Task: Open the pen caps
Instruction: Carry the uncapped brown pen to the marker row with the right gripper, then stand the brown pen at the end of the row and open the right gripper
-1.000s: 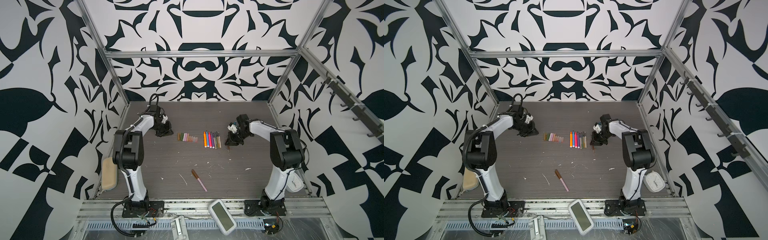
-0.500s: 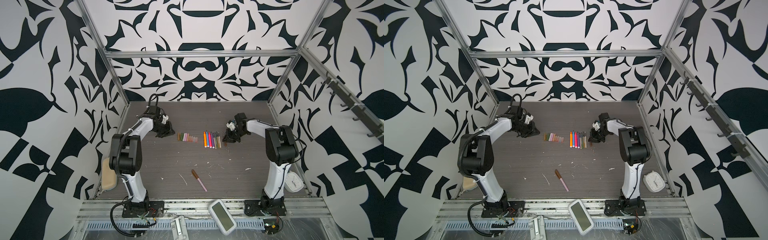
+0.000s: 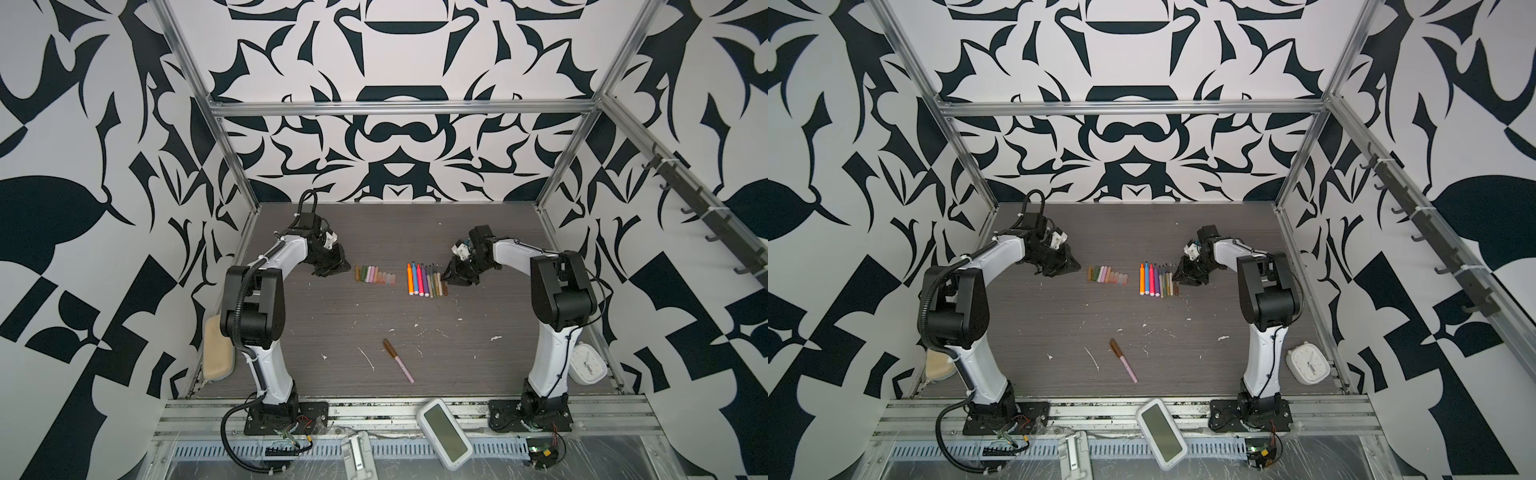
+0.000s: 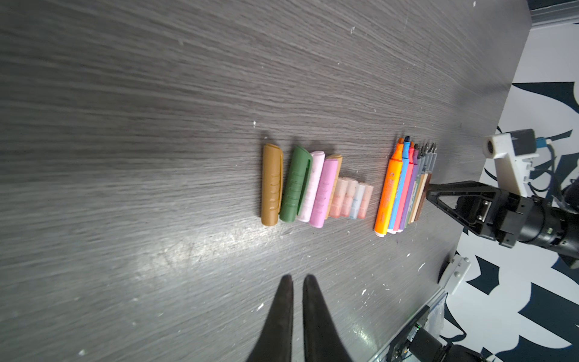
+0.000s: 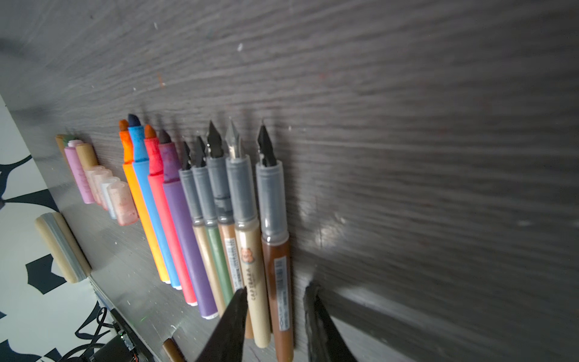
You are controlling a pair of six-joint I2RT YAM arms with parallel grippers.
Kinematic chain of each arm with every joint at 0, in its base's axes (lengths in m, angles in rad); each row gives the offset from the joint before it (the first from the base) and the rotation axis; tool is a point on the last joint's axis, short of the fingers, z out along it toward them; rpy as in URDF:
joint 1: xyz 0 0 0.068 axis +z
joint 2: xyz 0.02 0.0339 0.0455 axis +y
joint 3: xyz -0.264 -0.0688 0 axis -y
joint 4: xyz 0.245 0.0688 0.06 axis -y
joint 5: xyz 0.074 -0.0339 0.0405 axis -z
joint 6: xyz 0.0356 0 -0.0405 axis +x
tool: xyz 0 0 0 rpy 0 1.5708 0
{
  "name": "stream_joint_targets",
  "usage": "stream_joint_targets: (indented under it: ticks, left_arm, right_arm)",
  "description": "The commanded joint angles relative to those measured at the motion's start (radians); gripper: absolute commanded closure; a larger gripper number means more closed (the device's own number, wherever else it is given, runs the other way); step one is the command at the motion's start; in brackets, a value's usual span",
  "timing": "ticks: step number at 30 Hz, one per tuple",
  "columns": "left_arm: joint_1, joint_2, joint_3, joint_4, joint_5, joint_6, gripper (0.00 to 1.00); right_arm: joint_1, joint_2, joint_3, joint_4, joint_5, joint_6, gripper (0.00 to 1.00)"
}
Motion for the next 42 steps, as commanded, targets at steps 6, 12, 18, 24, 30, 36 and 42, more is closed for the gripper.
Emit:
stream_joint_targets:
  ticks: [6, 12, 18, 24, 30, 36, 42]
  left_arm:
    - [0.003, 0.018, 0.02, -0.034, 0.018, 0.0, 0.88]
    - [0.003, 0.019, 0.018, -0.039, 0.023, 0.001, 0.89]
    - [0.003, 0.02, 0.024, -0.048, 0.024, 0.003, 0.89]
    - [0.003, 0.034, 0.026, -0.073, -0.002, 0.005, 0.89]
    - [0.003, 0.071, 0.034, -0.109, -0.053, -0.001, 0.86]
    - [0.002, 0.111, 0.04, -0.1, -0.063, -0.026, 0.84]
    - [-0.018, 0.183, 0.087, -0.115, -0.066, -0.035, 0.82]
  right_arm:
    - [0.003, -0.003, -0.002, 0.034, -0.048, 0.019, 0.7]
    - [0.003, 0.012, -0.005, 0.061, -0.099, 0.043, 0.68]
    - [0.003, 0.012, -0.011, 0.059, -0.093, 0.046, 0.68]
    - [0.003, 0.001, -0.011, 0.066, -0.085, 0.047, 0.63]
    - [-0.004, -0.074, -0.029, 0.061, -0.032, 0.051, 0.56]
    - [-0.013, -0.209, -0.079, 0.055, 0.025, 0.056, 0.56]
    - [-0.023, -0.35, -0.175, 0.048, 0.051, 0.058, 0.57]
